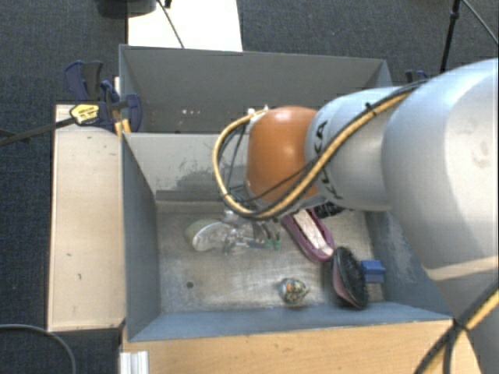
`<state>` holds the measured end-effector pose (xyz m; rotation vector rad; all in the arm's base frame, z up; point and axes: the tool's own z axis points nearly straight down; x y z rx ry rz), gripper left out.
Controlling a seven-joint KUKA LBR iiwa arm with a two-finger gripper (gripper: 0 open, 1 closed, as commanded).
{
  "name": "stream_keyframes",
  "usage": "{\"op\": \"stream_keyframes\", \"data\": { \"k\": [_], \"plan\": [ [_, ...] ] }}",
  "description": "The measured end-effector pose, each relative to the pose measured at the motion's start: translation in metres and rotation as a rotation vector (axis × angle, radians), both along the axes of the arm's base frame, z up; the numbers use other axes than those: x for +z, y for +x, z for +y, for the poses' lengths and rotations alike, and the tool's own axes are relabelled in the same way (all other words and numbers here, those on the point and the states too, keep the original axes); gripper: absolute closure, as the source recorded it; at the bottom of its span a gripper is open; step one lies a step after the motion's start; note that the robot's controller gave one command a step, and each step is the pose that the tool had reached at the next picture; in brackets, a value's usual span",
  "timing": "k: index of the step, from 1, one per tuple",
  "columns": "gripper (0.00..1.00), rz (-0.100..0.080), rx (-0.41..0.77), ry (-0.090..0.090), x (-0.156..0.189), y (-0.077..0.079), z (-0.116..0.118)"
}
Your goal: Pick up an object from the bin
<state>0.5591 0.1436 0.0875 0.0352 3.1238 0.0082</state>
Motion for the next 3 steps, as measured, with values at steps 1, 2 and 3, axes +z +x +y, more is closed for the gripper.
{"op": "stream_keyframes", "data": {
  "k": [1,2,3],
  "plan": [
    [0.00,0.009,0.000,-0.002,-0.003,-0.003,-0.001],
    [1.00,0.014,-0.002,-0.003,-0.004,-0.004,-0.001],
    [1.00,0.007,0.067,-0.003,0.152,0.001,0.010]
  ]
}}
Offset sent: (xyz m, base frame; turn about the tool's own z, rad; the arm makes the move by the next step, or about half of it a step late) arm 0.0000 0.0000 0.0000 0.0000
